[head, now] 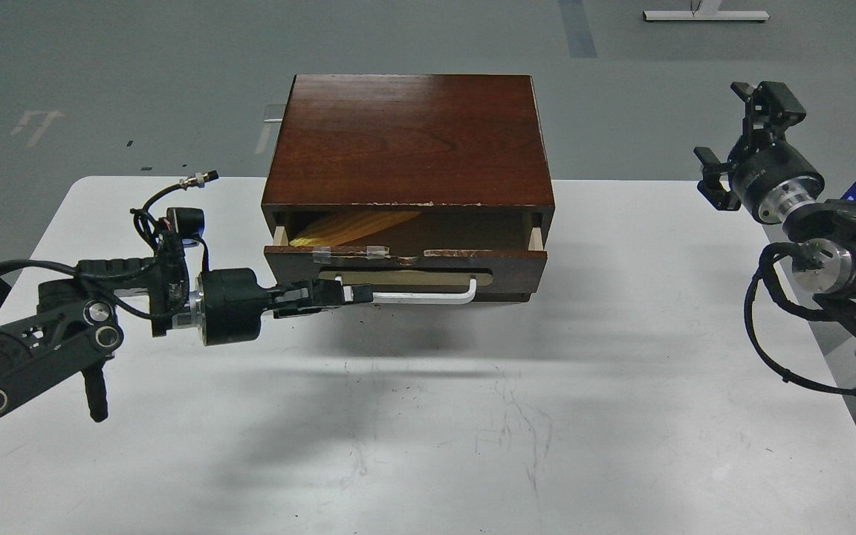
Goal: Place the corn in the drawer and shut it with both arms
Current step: 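Push the drawer front with the left gripper toward the cabinet until shut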
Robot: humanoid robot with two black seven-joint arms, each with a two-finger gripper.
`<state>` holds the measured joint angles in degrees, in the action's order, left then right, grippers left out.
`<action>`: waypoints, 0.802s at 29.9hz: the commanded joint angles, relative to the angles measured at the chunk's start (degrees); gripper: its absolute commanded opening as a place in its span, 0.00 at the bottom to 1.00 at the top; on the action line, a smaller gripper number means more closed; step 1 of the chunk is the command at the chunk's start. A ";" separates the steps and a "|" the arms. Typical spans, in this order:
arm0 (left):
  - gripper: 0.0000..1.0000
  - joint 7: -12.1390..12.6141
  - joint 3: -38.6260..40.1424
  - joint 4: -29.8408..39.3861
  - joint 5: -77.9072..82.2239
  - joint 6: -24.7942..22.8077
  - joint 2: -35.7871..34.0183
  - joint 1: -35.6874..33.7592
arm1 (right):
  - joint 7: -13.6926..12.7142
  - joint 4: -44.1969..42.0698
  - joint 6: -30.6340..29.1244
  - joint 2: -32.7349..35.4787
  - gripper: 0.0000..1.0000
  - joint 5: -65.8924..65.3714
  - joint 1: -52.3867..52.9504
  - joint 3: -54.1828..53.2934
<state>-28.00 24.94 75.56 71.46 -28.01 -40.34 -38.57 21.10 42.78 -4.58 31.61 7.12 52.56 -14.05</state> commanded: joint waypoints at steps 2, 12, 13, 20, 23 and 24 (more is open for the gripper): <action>0.00 0.00 -0.33 0.11 -0.45 0.01 -0.09 0.07 | 0.00 0.02 0.01 -0.15 1.00 0.00 -0.18 0.16; 0.00 0.00 -0.68 3.01 0.16 0.01 -0.18 0.42 | -0.09 -0.77 0.01 -0.15 1.00 -0.08 -0.97 0.43; 0.00 0.00 -0.77 3.01 0.34 0.01 0.00 0.42 | -0.09 -0.77 0.01 -0.15 1.00 -0.08 -0.97 0.43; 0.00 0.00 -1.21 1.44 0.69 0.01 0.26 0.95 | -0.09 -0.94 0.01 -0.15 1.00 -0.08 -1.24 0.60; 0.00 0.00 -1.21 0.38 0.69 0.01 0.35 0.86 | -0.09 -0.94 0.01 -0.15 1.00 -0.08 -1.59 0.52; 0.00 0.00 -1.21 -0.06 0.69 0.01 0.35 0.86 | -0.09 -0.94 0.09 -0.15 1.00 -0.08 -1.59 0.60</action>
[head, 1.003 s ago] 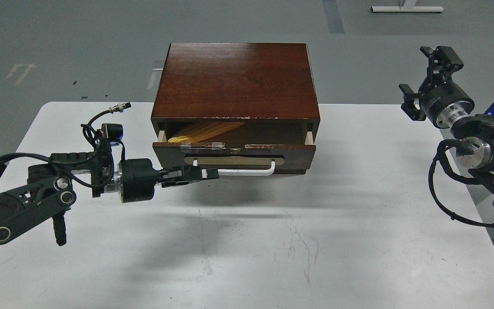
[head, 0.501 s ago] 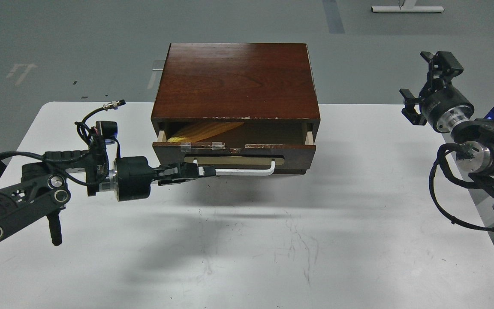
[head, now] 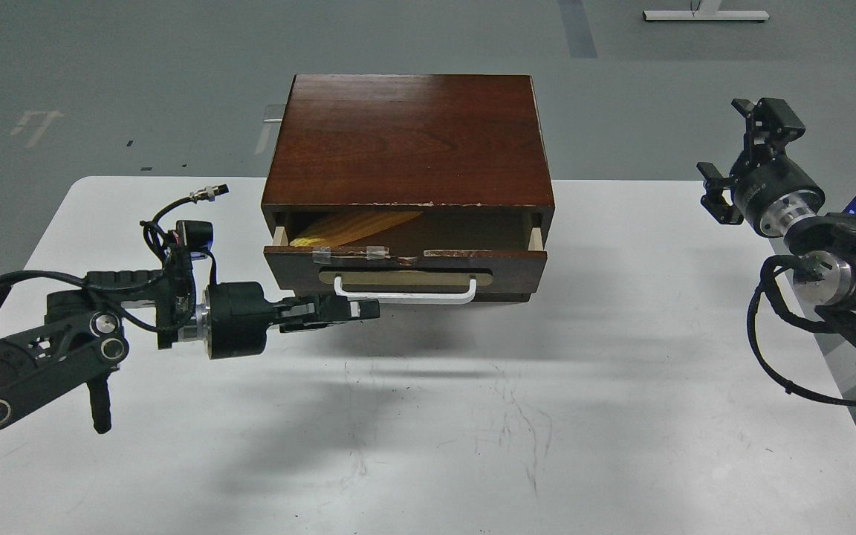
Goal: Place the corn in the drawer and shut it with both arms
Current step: 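Push the drawer front with the left gripper toward the cabinet until shut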
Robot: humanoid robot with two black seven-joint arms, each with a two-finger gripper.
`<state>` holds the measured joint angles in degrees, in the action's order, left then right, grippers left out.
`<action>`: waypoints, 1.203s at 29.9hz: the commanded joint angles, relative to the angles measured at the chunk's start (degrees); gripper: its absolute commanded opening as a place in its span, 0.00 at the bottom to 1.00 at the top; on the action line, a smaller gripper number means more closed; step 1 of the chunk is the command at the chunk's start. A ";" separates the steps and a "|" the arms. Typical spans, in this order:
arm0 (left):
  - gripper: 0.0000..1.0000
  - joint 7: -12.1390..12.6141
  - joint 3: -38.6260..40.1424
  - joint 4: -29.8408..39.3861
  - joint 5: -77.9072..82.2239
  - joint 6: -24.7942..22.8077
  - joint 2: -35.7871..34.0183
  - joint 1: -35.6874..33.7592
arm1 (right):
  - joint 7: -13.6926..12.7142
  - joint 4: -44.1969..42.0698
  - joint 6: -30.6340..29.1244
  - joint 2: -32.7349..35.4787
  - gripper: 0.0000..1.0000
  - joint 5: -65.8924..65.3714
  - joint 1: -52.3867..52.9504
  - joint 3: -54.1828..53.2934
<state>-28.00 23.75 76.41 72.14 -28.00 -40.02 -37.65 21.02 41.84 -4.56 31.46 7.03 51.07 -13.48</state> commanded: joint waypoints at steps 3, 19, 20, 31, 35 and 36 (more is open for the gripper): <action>0.00 0.00 -0.02 -1.79 0.02 0.00 0.12 -0.05 | -0.02 0.00 0.07 -0.09 1.00 0.00 -0.10 0.04; 0.00 0.00 0.42 -7.50 -0.16 0.00 3.71 -1.45 | -0.02 0.00 0.07 0.00 1.00 0.00 -0.01 -0.05; 0.00 0.00 0.42 -7.76 -0.16 0.00 3.98 -1.72 | -0.02 0.00 0.07 0.00 1.00 0.00 -0.01 -0.05; 0.00 0.00 0.25 -12.51 -0.16 0.00 7.32 -3.83 | -0.02 0.00 0.07 0.18 1.00 0.00 -0.10 -0.05; 0.00 0.00 0.33 -13.39 -0.16 0.00 7.67 -3.92 | -0.02 0.00 -0.01 0.35 1.00 0.00 -0.10 0.04; 0.00 0.00 0.34 -13.57 -0.16 0.00 7.76 -3.92 | -0.02 0.00 -0.01 0.35 1.00 0.00 -0.10 0.04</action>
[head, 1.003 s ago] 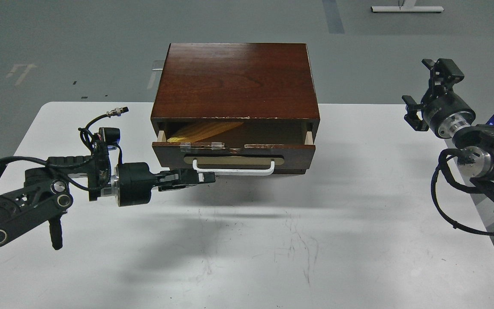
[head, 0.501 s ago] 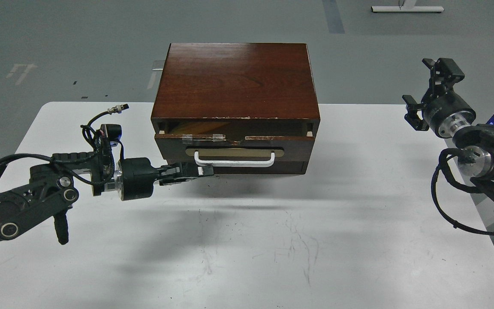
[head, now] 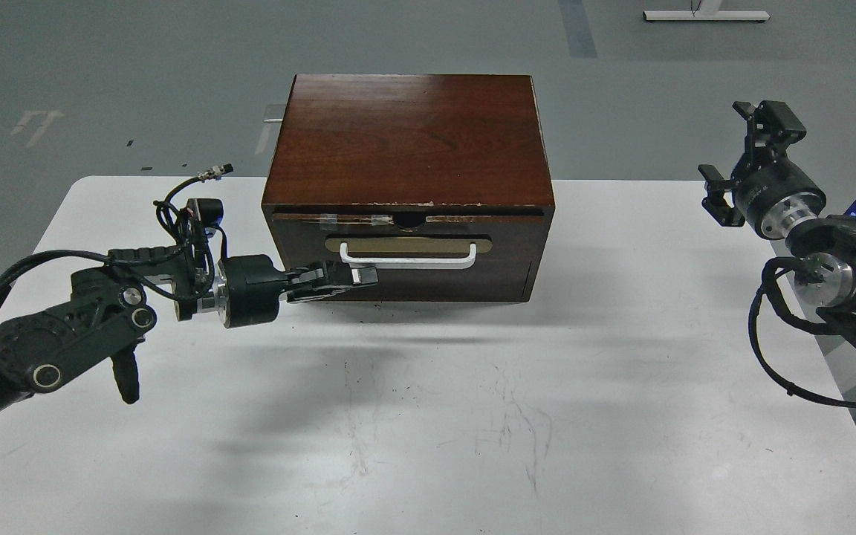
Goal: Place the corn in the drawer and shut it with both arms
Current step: 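Push the drawer front with the left gripper toward the cabinet until shut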
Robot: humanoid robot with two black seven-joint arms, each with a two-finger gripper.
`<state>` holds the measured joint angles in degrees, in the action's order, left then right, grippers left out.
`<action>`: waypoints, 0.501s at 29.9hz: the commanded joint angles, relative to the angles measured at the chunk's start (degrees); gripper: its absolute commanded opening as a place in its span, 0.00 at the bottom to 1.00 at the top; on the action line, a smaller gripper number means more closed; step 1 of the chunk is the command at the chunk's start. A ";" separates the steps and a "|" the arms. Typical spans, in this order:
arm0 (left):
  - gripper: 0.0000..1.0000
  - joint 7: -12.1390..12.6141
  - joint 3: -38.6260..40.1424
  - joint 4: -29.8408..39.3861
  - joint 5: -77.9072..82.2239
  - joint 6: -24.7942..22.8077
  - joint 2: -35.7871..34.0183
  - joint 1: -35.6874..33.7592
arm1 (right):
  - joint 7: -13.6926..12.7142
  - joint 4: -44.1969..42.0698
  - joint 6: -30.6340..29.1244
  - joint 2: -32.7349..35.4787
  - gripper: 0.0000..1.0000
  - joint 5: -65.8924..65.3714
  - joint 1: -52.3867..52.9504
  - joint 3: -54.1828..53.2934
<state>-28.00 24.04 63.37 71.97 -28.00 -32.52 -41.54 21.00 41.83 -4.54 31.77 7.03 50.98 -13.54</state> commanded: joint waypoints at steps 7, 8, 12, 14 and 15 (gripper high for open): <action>0.02 0.00 0.22 -2.64 -0.16 0.00 0.79 -1.70 | 0.00 0.01 -0.03 -0.04 1.00 0.00 -0.01 0.26; 0.02 0.00 0.22 -2.73 -0.16 0.00 0.79 -1.97 | 0.00 0.01 -0.03 -0.04 1.00 0.00 -0.09 0.26; 0.04 0.00 -0.22 -2.56 -0.08 0.00 0.79 -1.88 | 0.00 0.01 0.05 -0.04 1.00 0.00 -0.09 0.26; 0.13 0.00 -0.31 -1.77 -0.34 0.00 0.79 -1.62 | 0.00 0.01 -0.03 -0.04 1.00 0.00 -0.09 0.26; 0.24 0.00 -0.31 -0.63 -0.34 0.00 0.44 -1.18 | 0.00 0.01 0.05 -0.04 1.00 0.00 -0.18 0.26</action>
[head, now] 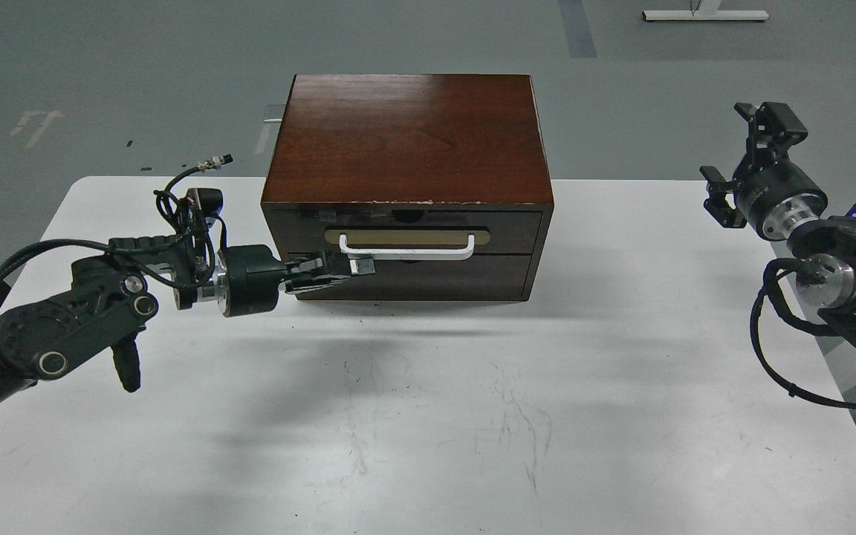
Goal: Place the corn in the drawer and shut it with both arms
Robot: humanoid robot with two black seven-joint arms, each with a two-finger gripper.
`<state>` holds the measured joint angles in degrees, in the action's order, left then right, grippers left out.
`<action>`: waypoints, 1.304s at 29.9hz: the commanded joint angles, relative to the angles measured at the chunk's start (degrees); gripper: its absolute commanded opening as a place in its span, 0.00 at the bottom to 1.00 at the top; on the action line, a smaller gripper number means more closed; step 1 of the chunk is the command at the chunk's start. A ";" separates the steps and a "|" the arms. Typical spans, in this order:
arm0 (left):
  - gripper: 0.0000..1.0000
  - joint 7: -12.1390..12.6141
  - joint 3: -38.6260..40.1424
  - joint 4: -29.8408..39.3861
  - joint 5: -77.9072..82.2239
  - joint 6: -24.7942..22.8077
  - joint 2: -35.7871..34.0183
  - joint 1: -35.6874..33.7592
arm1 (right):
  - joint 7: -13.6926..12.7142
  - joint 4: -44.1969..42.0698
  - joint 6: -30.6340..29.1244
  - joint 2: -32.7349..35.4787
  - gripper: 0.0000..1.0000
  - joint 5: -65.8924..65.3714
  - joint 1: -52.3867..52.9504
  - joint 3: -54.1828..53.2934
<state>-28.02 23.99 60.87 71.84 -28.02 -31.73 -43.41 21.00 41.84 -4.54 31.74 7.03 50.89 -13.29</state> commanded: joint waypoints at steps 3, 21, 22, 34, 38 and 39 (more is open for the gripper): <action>0.58 0.02 0.01 8.37 -1.26 0.02 -2.36 2.44 | 0.00 0.00 0.05 0.16 1.00 -0.09 -0.09 0.02; 0.98 0.02 24.79 -16.35 -31.49 0.02 -6.24 -2.63 | 7.00 2.71 -1.43 0.95 1.00 -0.09 -0.27 -0.07; 0.98 3.55 25.66 -24.40 -34.98 0.02 -5.63 -4.21 | 7.00 4.37 -2.83 2.09 1.00 -0.17 -0.96 -0.07; 0.98 35.76 25.14 -30.13 -63.32 0.02 -3.34 4.81 | 7.00 13.17 -4.70 2.27 1.00 0.00 -5.37 -0.42; 0.98 31.80 25.41 -22.98 -63.32 0.02 -3.95 9.05 | 7.00 14.59 -4.34 2.36 1.00 0.27 -5.10 -1.39; 0.98 30.84 25.58 -20.55 -63.32 0.02 -4.13 9.74 | 6.07 14.67 -3.82 2.45 1.00 0.27 -5.02 -1.82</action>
<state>5.09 49.28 35.35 8.57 -28.01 -35.38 -35.89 28.00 55.92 -9.02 34.07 7.22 45.61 -14.41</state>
